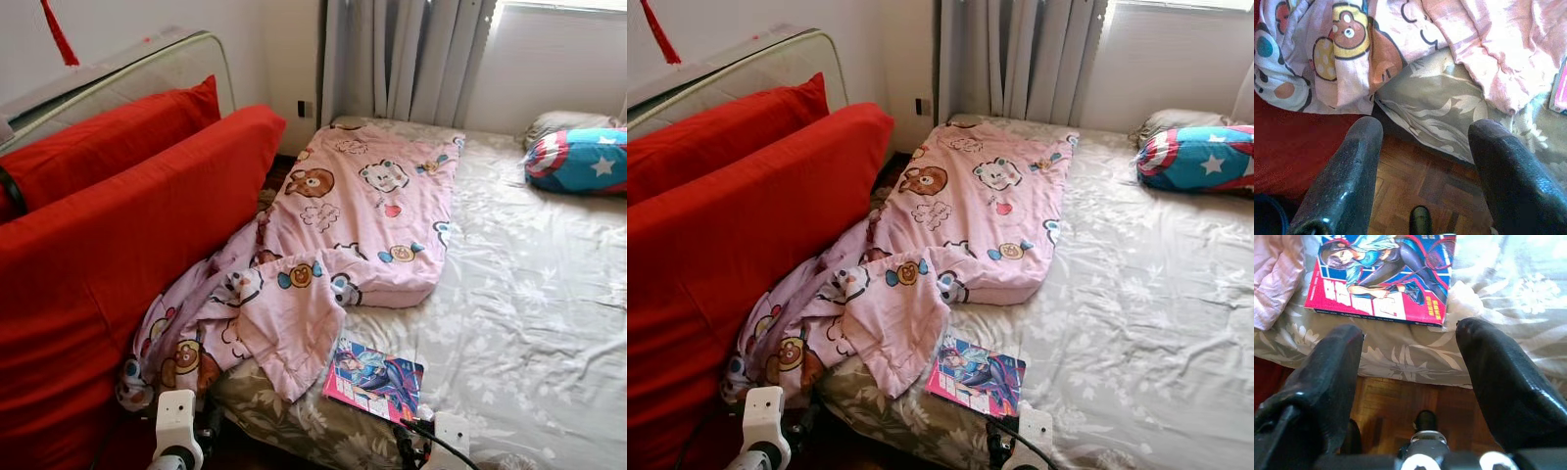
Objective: Clean up the room
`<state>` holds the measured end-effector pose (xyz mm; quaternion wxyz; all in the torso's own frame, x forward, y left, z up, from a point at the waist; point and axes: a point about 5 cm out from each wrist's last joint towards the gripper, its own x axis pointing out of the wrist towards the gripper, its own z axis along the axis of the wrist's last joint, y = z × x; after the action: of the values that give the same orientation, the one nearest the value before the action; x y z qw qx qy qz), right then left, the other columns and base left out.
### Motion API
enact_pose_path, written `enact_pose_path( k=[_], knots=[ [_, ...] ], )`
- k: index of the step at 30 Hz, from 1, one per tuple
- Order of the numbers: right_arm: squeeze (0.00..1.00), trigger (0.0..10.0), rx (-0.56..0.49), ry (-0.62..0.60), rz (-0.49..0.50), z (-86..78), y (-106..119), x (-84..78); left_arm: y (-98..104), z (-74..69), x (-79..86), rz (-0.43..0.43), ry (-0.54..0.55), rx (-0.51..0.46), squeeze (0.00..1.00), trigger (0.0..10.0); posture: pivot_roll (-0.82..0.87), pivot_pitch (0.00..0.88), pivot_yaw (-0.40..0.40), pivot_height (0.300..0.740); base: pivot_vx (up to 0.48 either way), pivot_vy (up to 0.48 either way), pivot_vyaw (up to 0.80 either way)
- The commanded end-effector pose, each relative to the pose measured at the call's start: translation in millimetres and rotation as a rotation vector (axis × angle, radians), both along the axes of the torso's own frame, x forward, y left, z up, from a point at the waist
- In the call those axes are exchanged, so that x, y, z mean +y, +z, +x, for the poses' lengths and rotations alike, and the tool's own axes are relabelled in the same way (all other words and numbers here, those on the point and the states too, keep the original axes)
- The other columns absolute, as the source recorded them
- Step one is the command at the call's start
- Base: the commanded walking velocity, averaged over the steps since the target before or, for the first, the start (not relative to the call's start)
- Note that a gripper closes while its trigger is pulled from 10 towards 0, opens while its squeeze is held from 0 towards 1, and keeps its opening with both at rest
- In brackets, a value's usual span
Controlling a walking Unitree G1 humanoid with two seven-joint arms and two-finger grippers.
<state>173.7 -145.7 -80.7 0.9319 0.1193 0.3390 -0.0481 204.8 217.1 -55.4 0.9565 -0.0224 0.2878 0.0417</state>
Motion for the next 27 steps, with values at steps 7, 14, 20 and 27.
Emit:
enact_pose_path(
  k=[7,14,20,27],
  knots=[
    [0.0,10.0,-0.049,-0.019,-0.024,-24.7,-4,-9.1,-10,-25.9,-1.0,0.006,-0.004,0.0,0.0,10.0,0.03,0.0,-0.02,0.74,0.0,0.0,0.0],
    [0.0,10.0,-0.064,0.001,-0.073,-37.9,-4,-24.3,-1,-17.5,-10.0,0.018,-0.025,-0.108,0.0,10.0,-0.01,0.04,-0.027,0.74,0.0,0.0,0.0],
    [0.0,10.0,-0.311,0.0,-0.122,18.2,33,-57.2,51,30.9,-4.9,0.053,-0.092,-0.414,0.0,10.0,-0.02,0.058,-0.002,0.74,0.0,0.0,0.0],
    [0.0,10.0,-0.438,-0.016,-0.092,48.8,54,-46.3,53,32.7,4.6,0.076,-0.088,-0.395,0.0,10.0,0.0,0.05,-0.008,0.74,0.0,0.0,0.0]
  ],
)
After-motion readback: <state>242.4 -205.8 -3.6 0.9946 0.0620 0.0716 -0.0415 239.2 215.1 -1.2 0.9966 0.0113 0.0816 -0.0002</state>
